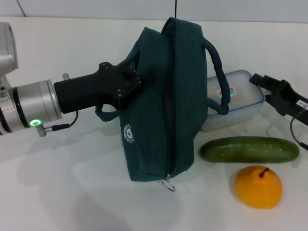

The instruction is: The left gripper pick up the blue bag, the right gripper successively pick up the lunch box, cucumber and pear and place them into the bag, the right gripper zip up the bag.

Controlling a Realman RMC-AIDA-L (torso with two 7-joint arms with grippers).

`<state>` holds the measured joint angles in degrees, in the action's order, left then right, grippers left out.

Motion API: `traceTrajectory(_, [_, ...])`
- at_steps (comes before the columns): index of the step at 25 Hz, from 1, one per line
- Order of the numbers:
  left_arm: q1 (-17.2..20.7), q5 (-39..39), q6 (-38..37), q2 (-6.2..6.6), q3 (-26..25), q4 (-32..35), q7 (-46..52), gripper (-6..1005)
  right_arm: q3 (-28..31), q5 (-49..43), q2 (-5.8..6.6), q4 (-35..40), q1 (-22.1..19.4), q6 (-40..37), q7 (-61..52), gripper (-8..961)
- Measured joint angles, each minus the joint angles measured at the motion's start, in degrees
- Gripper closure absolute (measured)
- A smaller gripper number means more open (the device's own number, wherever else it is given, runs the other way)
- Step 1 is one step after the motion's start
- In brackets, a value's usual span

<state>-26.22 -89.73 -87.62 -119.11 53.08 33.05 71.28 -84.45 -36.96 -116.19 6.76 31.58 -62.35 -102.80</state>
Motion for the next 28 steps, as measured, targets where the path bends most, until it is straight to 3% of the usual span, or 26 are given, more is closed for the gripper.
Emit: traceTrajectory(28, [0.4,-0.01,0.35,0.11,-0.1,0.0,-0.22,958,0.2,1.95,0.01,0.81,-0.37,-0.4,5.08,758])
